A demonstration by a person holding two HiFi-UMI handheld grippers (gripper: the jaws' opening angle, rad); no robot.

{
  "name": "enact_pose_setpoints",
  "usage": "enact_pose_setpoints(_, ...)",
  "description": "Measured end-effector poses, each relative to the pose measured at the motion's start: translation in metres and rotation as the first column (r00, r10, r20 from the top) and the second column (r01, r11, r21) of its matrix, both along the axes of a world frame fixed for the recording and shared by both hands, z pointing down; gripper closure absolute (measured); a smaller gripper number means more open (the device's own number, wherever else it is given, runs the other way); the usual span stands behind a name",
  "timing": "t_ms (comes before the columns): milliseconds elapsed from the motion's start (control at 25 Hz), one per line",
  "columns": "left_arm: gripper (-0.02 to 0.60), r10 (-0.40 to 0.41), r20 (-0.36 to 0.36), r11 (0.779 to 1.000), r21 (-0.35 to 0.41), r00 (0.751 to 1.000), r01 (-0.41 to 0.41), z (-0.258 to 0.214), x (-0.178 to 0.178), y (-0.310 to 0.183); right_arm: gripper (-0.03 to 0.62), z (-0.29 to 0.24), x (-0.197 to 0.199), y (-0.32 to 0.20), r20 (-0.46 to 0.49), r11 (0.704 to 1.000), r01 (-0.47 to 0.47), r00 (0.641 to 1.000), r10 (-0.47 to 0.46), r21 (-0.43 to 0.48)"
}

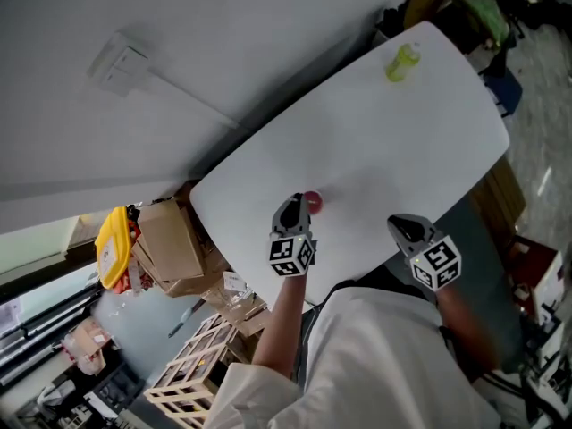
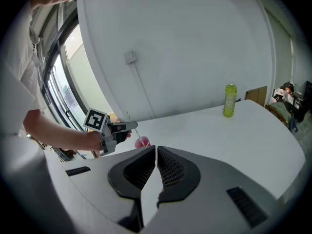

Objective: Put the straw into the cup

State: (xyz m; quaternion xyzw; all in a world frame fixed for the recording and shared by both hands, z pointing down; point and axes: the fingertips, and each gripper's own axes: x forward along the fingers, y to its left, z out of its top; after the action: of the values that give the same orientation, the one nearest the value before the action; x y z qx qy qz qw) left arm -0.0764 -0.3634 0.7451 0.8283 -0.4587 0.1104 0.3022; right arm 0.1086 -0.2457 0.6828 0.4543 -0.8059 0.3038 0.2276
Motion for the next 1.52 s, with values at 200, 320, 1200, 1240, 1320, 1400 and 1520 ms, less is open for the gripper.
enact_pose_setpoints(200, 0.507, 0.006, -0.005, 1.0, -0.024, 1.0, -0.006, 0.005, -0.001, 0.003, 0.556, -0.003, -0.003, -0.001, 0.004, 1.0, -0.008, 1.0, 0.008, 0.008)
enact_pose_setpoints(320, 0.5, 0.005, -0.004, 1.0, -0.023, 1.0, -0.005, 0.005, -0.004, 0.004, 0.556, -0.007, -0.005, -0.001, 0.005, 1.0, -0.011, 1.0, 0.011, 0.017)
enact_pose_setpoints(1200, 0.5, -0.089, -0.015, 0.99, 0.107, 0.996, 0.09, -0.059, -0.046, 0.009, 0.556, -0.037, -0.012, 0.012, -0.008, 0.993, 0.002, 1.0, -0.001, 0.116)
enact_pose_setpoints(1240, 0.503, -0.096, -0.012, 0.989, 0.116, 0.995, 0.096, -0.063, -0.048, 0.011, 0.556, -0.038, -0.013, 0.013, -0.007, 0.993, 0.008, 1.0, -0.007, 0.121)
enact_pose_setpoints(1320, 0.515, -0.11, -0.006, 0.985, 0.131, 0.994, 0.11, -0.071, -0.052, 0.016, 0.556, -0.041, -0.014, 0.015, -0.008, 0.991, 0.024, 1.0, -0.023, 0.135)
enact_pose_setpoints(1400, 0.523, -0.128, -0.003, 0.981, 0.144, 0.992, 0.127, -0.078, -0.055, 0.018, 0.556, -0.045, -0.014, 0.012, -0.005, 0.988, 0.039, 0.999, -0.039, 0.151)
enact_pose_setpoints(1520, 0.541, -0.16, 0.004, 0.975, 0.16, 0.987, 0.157, -0.088, -0.06, 0.026, 0.556, -0.051, -0.012, 0.009, 0.006, 0.983, 0.057, 0.998, -0.059, 0.173)
